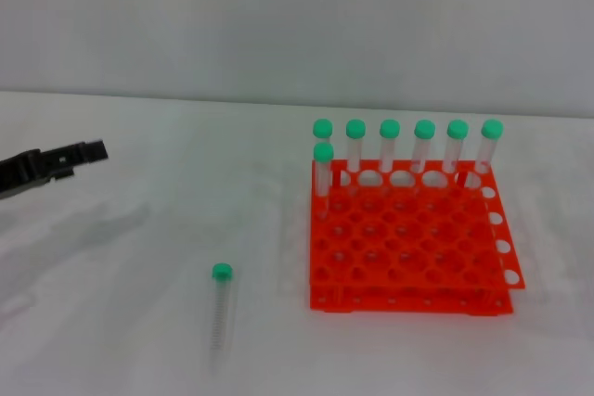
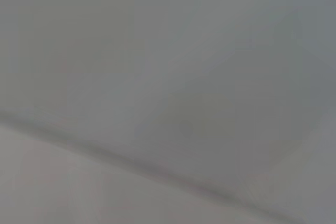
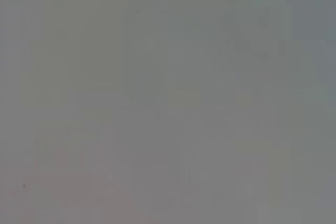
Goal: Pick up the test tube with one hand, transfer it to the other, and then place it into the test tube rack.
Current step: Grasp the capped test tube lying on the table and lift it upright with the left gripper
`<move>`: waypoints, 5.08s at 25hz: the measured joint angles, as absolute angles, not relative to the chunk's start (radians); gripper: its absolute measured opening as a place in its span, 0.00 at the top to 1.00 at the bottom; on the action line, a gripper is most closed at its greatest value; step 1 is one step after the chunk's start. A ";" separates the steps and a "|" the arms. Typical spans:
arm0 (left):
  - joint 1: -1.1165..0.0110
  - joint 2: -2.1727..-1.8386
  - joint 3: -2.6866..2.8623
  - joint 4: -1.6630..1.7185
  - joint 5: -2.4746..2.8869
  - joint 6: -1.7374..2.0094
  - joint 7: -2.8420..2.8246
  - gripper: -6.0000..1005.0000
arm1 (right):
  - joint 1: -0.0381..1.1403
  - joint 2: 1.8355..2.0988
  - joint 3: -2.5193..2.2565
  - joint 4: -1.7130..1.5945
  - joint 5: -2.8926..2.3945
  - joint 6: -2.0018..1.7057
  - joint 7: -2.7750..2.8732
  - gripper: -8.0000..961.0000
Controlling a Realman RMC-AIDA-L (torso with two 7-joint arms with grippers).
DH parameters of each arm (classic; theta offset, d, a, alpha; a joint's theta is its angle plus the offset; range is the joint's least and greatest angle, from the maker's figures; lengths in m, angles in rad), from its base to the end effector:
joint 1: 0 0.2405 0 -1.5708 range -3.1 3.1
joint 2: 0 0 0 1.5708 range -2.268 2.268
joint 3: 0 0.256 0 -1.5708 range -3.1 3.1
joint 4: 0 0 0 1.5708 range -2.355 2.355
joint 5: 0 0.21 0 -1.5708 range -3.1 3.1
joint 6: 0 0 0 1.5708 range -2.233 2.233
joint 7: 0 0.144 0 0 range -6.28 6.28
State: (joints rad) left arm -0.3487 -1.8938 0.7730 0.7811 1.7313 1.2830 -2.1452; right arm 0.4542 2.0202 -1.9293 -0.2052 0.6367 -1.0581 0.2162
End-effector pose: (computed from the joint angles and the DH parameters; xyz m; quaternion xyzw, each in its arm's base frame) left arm -0.3350 0.3452 0.1168 -0.7328 -0.5428 -0.3073 0.2719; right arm 0.3433 0.3593 0.0325 -0.6382 0.2678 0.3108 0.6515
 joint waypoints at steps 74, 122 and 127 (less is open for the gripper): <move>-1.129 -1.892 0.994 0.402 2.648 1.744 -3.014 0.16 | 0.508 2.011 -1.922 -0.181 0.629 -1.083 0.121 0.27; -1.071 -1.946 1.054 0.402 2.705 1.605 -3.010 0.41 | 0.515 2.009 -1.930 -0.181 0.627 -1.088 0.113 0.30; -1.064 -1.947 1.054 0.408 2.705 1.579 -3.010 0.42 | 0.518 2.008 -1.930 -0.181 0.626 -1.089 0.113 0.30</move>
